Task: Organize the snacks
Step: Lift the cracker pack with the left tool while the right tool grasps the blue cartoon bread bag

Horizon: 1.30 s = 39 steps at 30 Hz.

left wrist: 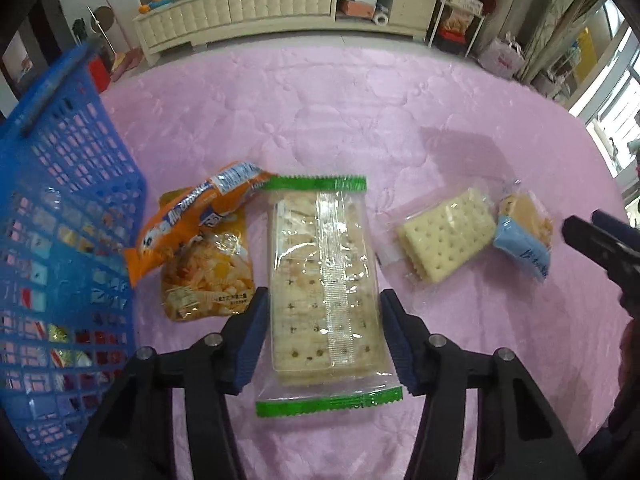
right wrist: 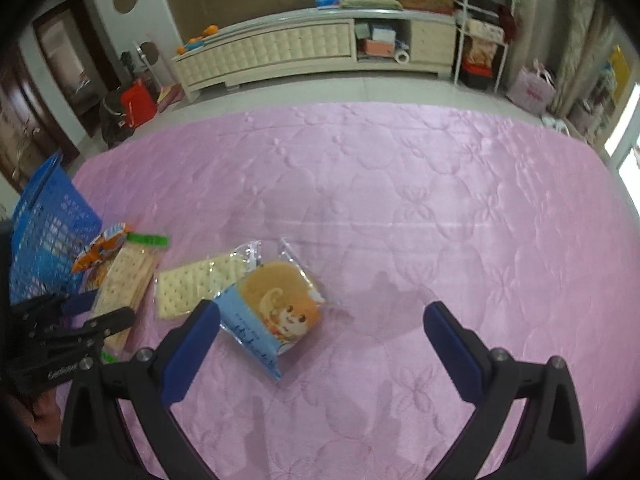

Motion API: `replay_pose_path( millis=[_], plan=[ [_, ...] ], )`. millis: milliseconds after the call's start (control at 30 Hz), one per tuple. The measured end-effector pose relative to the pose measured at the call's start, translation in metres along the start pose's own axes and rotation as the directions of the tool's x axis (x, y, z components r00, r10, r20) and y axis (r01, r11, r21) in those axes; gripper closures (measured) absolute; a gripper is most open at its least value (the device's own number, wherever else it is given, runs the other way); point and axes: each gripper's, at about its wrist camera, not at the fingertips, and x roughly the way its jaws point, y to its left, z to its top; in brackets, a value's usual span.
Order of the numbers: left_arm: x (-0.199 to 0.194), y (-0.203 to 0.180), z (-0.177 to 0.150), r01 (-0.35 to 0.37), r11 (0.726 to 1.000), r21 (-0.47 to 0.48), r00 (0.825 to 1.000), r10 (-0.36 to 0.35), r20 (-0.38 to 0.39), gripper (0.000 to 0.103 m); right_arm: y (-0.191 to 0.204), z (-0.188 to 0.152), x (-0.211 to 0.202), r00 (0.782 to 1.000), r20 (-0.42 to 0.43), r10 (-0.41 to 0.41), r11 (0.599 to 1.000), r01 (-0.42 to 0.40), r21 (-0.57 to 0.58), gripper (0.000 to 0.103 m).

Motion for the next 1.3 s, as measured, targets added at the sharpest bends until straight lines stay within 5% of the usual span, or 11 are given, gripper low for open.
replay_pose_path(
  millis=[333, 767, 1000, 1067, 1300],
  plan=[
    [-0.036, -0.012, 0.003, -0.016, 0.998, 0.062, 0.994, 0.009, 0.111, 0.052, 0.016, 0.015, 0.014, 0.996, -0.058, 0.064, 0.997, -0.062, 0.037, 0.0],
    [-0.024, -0.015, -0.001, 0.029, 0.996, 0.08, 0.992, -0.038, 0.124, 0.052, 0.026, 0.014, 0.044, 0.991, -0.132, 0.026, 1.0, -0.026, 0.004, 0.001],
    [-0.023, -0.021, -0.003, 0.057, 0.994, 0.096, 0.99, -0.069, 0.127, 0.052, 0.033, 0.009, 0.046, 0.991, -0.135, 0.006, 0.999, -0.012, -0.046, 0.017],
    [-0.024, -0.022, -0.005, 0.053, 0.994, 0.1, 0.99, -0.065, 0.125, 0.052, 0.036, 0.004, 0.044, 0.989, -0.143, 0.034, 0.998, -0.041, -0.051, 0.035],
    [-0.038, -0.017, -0.024, 0.051, 0.995, 0.087, 0.989, -0.063, 0.136, 0.052, 0.046, -0.016, 0.029, 0.991, -0.117, 0.06, 0.992, -0.073, -0.108, 0.042]
  ],
)
